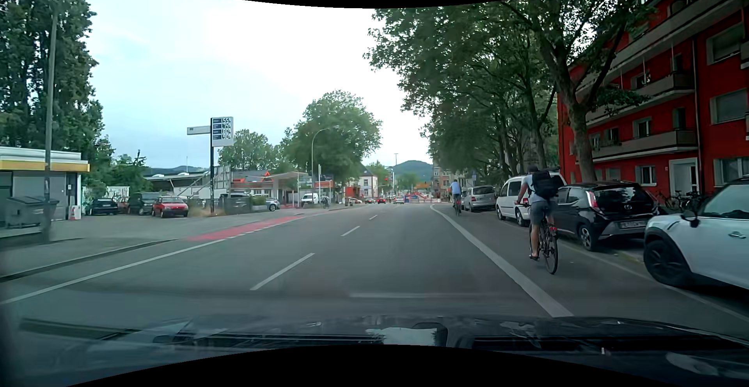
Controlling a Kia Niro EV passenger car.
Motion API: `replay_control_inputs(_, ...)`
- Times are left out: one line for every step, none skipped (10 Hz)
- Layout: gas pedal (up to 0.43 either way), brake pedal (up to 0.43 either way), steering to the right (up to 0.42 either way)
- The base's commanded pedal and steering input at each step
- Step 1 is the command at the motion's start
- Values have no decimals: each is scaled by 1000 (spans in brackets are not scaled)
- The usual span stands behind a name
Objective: Follow the waypoints while adhering to traffic rules and regulations
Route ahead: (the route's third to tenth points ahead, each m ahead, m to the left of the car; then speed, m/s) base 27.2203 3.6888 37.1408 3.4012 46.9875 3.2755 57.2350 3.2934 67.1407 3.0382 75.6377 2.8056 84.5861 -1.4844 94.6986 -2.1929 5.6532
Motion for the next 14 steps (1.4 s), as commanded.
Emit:
replay_control_inputs(0, 0, 25)
replay_control_inputs(0, 0, 23)
replay_control_inputs(0, 0, 22)
replay_control_inputs(0, 0, 21)
replay_control_inputs(0, 0, 20)
replay_control_inputs(0, 0, 17)
replay_control_inputs(0, 0, 13)
replay_control_inputs(0, 0, 10)
replay_control_inputs(0, 0, 10)
replay_control_inputs(0, 0, 10)
replay_control_inputs(0, 0, 8)
replay_control_inputs(0, 0, 6)
replay_control_inputs(0, 0, 5)
replay_control_inputs(0, 0, 5)
